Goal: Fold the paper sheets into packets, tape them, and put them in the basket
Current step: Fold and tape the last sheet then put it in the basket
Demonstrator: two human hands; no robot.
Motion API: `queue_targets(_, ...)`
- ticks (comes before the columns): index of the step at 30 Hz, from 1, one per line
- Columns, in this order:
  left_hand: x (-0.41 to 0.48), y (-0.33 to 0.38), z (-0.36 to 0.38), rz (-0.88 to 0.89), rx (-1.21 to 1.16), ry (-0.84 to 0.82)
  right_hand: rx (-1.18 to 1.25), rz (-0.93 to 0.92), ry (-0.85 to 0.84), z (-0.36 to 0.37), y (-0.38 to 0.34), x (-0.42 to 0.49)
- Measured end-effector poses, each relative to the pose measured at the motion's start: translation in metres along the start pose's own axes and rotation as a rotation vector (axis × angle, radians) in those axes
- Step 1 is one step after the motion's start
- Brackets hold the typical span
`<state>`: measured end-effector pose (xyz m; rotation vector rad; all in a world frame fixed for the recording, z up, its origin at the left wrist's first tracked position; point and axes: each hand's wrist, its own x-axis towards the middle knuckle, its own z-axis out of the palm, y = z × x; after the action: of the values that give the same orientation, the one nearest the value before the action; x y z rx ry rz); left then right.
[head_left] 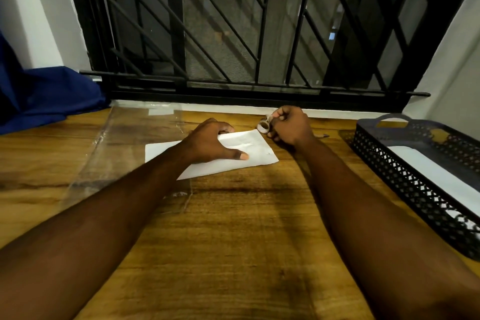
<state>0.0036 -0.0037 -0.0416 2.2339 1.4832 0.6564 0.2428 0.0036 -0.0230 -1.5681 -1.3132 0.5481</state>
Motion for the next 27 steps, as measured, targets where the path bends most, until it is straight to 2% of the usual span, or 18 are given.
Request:
queue_targets(2,0.001,0.000,0.000,-0.005,-0.011,-0.003,0.008,0.003,0.058,-0.001,-0.003,0.003)
queue_targets(5,0.001,0.002,0.000,0.004,-0.016,-0.009,-0.239,-0.169,0.146,-0.007,0.000,0.008)
queue_targets(9,-0.001,0.005,-0.002,0.028,-0.025,0.000,-0.607,-0.362,-0.058,-0.006,0.004,0.004)
queue_targets(11,0.001,0.008,-0.001,0.029,-0.053,0.005,-0.692,-0.435,-0.108,-0.006,0.002,0.001)
queue_targets(15,0.023,0.024,0.009,0.054,-0.022,0.061,-0.754,-0.550,-0.131,-0.010,0.000,0.001)
queue_targets(19,0.055,0.041,0.031,0.037,-0.020,0.086,-0.692,-0.495,-0.148,-0.011,0.005,0.000)
queue_targets(27,0.095,0.054,0.047,0.052,0.071,0.115,-0.595,-0.497,-0.141,-0.014,0.015,0.010)
